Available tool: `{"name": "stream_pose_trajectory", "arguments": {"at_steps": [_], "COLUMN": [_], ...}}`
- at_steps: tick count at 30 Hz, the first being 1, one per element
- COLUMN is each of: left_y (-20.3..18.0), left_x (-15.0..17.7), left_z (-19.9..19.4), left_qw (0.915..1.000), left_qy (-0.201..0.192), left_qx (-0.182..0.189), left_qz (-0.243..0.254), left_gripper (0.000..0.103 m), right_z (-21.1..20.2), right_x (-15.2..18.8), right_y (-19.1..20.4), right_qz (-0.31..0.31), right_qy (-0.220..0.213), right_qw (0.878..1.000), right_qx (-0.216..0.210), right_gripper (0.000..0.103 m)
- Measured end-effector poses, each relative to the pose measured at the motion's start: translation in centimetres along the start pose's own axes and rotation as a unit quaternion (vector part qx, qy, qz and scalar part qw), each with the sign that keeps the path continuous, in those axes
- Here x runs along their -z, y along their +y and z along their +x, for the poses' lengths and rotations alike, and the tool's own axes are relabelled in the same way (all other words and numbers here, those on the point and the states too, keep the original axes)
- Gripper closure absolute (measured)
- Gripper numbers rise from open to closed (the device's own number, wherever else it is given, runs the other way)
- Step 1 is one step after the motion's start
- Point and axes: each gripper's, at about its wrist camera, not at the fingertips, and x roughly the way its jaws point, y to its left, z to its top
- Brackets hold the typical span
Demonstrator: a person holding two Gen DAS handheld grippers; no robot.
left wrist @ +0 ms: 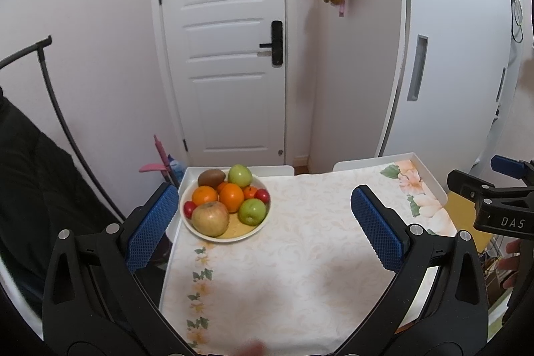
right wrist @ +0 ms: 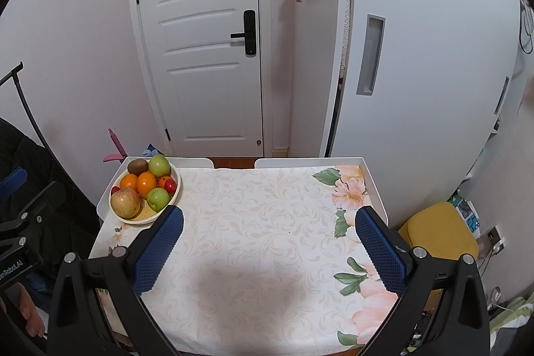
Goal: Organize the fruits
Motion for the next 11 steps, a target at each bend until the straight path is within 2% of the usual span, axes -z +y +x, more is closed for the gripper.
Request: {"name": "stream_pose_trajectory", "arguments": {"at_steps": [11], "left_y": [-0.12], "left_x": [0.12], "left_z": [-0.24], "left_qw": [0.9999], "left_qy": [-0.007], "left_qx": [-0.014], "left_qz": [0.006], "left_gripper": [0.0], "right_z": [-0.09], "right_x": [0.14], "right_y": [0.22], "right_qz": [0.003], "right_qy": [-0.001], "right_qw": [1.0], "right_qx": [0.003], "right_gripper": [0.0]}}
